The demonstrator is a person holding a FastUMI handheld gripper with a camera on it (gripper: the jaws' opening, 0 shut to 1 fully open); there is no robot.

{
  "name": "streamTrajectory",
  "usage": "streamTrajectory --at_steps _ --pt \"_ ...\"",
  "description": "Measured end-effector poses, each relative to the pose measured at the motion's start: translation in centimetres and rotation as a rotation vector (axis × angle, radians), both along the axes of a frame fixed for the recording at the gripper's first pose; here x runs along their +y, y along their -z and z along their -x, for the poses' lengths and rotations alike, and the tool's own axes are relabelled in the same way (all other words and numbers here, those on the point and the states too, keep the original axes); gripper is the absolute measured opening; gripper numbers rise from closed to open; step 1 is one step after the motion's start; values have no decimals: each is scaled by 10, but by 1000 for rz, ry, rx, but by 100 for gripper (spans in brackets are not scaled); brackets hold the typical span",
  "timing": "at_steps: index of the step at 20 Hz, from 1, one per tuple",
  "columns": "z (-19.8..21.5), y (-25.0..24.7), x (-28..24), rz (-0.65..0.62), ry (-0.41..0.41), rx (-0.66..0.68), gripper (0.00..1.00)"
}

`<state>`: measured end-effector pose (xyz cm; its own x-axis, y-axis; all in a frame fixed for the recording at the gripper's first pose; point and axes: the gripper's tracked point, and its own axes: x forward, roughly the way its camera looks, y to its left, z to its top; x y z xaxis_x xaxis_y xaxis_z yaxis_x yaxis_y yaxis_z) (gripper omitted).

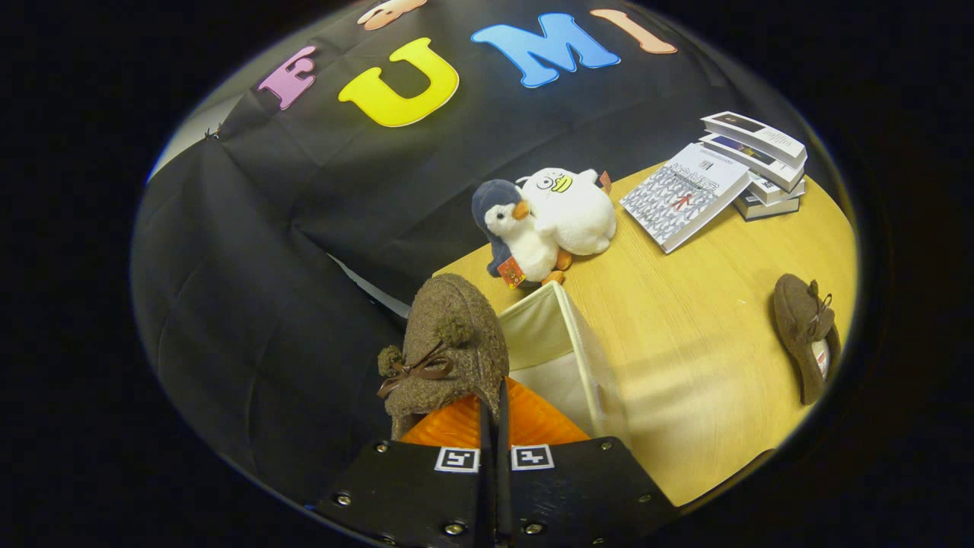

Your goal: Open the storage box then place both shoes into the box .Put the left shoe in first, then the right shoe, with the right side of both shoes facing outward in a uniform manner.

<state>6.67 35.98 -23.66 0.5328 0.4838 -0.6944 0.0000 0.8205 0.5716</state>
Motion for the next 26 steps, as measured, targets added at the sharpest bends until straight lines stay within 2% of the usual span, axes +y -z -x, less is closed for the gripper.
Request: streamTrajectory --at_steps 6,13,15,16,18,21,23,26 --pt "10 28 35 7 2 54 1" --pt "20 54 47 47 -12 103 1" --pt "20 54 53 22 -27 108 3" --pt "21 51 54 9 -36 109 13" --pt "30 52 52 18 -80 124 56" --pt "44 61 39 92 -151 129 97" --pt "40 46 39 54 -165 85 98" --pt "25 15 16 84 -180 -8 98"
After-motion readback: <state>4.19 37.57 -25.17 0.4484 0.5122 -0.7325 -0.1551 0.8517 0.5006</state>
